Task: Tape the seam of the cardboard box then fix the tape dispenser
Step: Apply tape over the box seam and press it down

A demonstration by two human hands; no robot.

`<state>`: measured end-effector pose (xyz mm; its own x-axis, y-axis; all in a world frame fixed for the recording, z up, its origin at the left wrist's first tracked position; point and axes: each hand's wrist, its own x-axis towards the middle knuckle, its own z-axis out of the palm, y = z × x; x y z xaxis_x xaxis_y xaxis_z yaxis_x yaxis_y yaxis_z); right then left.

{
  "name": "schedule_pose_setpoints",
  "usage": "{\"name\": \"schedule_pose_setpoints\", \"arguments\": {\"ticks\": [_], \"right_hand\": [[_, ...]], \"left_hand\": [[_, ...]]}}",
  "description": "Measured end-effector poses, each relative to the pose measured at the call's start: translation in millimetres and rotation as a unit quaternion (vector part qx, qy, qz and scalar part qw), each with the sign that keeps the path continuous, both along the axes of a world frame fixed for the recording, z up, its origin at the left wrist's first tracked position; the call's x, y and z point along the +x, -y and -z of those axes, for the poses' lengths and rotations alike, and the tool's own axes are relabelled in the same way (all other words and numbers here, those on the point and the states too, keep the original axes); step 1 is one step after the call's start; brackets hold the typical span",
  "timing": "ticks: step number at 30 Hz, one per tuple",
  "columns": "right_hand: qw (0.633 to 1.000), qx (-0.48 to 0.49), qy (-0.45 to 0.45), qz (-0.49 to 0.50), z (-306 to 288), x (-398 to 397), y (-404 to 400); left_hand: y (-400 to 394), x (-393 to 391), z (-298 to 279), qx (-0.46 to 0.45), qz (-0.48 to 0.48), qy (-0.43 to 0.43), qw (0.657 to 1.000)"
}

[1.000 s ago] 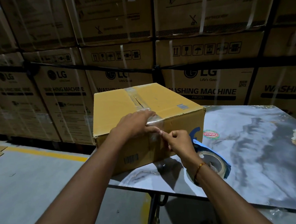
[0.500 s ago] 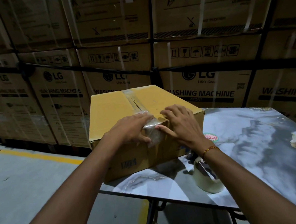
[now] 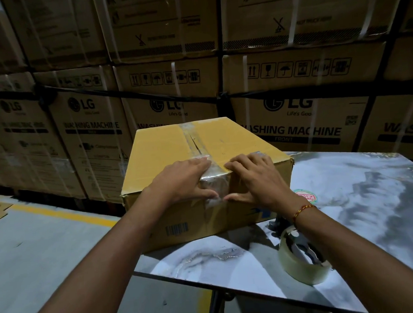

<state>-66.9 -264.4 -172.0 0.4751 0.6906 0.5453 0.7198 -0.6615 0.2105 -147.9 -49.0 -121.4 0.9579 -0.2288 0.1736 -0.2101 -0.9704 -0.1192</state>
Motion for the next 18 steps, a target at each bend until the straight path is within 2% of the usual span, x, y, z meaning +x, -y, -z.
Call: {"name": "schedule_pose_setpoints", "arguments": {"ticks": [6,10,13,15,18], "right_hand": [[0.997,0.011,-0.070,0.014,-13,-3,-5],[0.985,0.011,-0.169,-0.033,-26,4,4],[0.979,0.005,-0.199,-0.045,-32,4,9],[0.978,0.024,-0.204,-0.045,-34,0,8],[0.982,0.057,-0.178,-0.013,-31,-6,1]], "left_hand": [[3,1,7,0.058,-0.021,0.004,0.998],[-2,7,1,0.007,-0.005,-0.067,0.998],[-4,5,-9,-0.042,0.018,-0.101,0.994],[-6,-2,-9,-0.069,0.033,-0.070,0.995],[-4,-16,0,-0.060,0.007,0.032,0.998]]}}
